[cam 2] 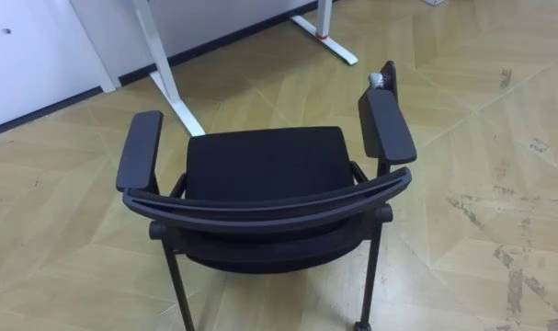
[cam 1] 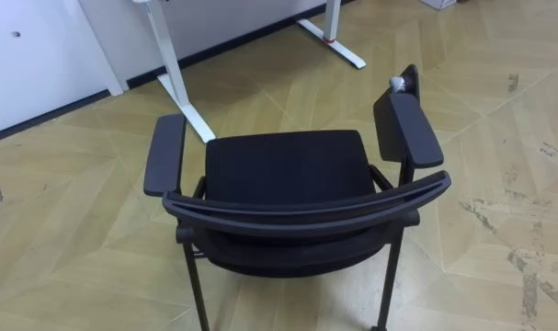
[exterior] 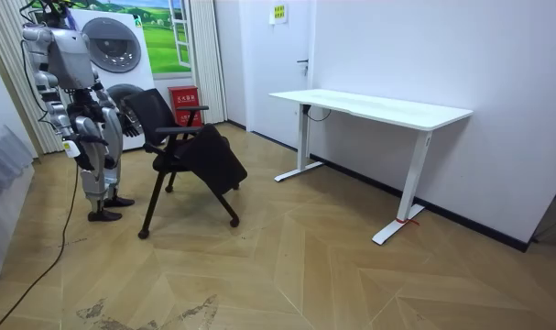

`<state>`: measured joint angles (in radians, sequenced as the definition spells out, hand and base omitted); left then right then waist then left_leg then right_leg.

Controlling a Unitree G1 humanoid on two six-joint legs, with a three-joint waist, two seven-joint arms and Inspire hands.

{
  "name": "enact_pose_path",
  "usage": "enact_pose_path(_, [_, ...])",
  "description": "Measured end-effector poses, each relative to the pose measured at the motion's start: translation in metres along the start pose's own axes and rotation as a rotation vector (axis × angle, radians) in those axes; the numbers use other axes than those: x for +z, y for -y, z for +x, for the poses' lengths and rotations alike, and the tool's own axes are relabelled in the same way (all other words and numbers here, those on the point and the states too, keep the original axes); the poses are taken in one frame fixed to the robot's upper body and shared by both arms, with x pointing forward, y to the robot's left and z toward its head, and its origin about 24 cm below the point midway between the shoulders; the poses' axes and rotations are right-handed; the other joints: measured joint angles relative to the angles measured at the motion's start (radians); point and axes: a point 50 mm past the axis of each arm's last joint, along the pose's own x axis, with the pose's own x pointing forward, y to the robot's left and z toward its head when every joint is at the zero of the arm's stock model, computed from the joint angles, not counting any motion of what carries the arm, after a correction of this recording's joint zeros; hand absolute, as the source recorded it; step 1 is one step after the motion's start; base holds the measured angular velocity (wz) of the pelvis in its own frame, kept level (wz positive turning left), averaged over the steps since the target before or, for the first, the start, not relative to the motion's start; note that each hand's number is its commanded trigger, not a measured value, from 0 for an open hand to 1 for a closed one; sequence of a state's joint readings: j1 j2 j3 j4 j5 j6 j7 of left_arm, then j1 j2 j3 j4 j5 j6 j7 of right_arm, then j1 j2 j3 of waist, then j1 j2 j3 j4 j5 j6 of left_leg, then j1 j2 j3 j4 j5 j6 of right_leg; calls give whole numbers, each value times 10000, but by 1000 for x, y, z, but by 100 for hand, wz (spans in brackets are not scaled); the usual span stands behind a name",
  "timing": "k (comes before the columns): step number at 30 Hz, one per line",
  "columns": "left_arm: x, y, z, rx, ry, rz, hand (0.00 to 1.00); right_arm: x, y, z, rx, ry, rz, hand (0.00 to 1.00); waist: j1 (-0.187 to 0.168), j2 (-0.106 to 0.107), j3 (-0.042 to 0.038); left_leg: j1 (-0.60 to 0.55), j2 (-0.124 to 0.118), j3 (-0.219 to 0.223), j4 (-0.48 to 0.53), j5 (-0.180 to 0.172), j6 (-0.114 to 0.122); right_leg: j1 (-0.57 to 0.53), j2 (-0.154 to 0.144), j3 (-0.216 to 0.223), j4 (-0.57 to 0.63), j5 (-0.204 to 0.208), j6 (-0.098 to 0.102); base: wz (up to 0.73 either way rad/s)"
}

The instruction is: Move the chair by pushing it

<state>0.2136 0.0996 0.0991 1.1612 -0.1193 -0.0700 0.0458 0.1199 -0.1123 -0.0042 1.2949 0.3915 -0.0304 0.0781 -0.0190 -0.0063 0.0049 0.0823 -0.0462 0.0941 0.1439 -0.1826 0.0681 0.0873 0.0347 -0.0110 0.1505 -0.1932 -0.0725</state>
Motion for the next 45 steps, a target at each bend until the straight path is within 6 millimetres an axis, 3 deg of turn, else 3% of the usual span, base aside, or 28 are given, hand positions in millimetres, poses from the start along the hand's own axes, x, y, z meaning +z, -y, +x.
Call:
enact_pose_path(22, [-6,-2,0,216,-700,-302,0,-8,6,-1,-478,-645,778,0,2,31,-8,4,0,5,3,-20,15,-10,2,12,-7,-11,18,0])
enact_pose_path(29, [-8,-5,0,703,-822,-765,0,-13,8,-2,-854,-984,962,0,8,-44,2,65,-19,-102,30,-19,15,104,-24,-150,-12,-12,18,4])
enact_pose_path(37, [-14,-27,-3,2793,-1059,-1991,0,-14,16,-3,-1613,-954,1498,0,105,-34,15,175,-27,-130,29,-27,9,172,-31,-151,15,-92,11,0])
enact_pose_path(40, [-9,-36,-4,3450,-925,-2424,0,-13,20,-3,-1692,-898,1601,0,247,49,-26,195,-18,-120,26,-52,-4,180,-3,-53,29,-91,9,-4])
enact_pose_path(45, [7,-59,-5,4841,-476,-2682,0,-5,28,-4,-1886,-703,1666,0,259,168,-23,363,-14,-157,26,-108,-17,392,6,-80,22,-90,5,0])
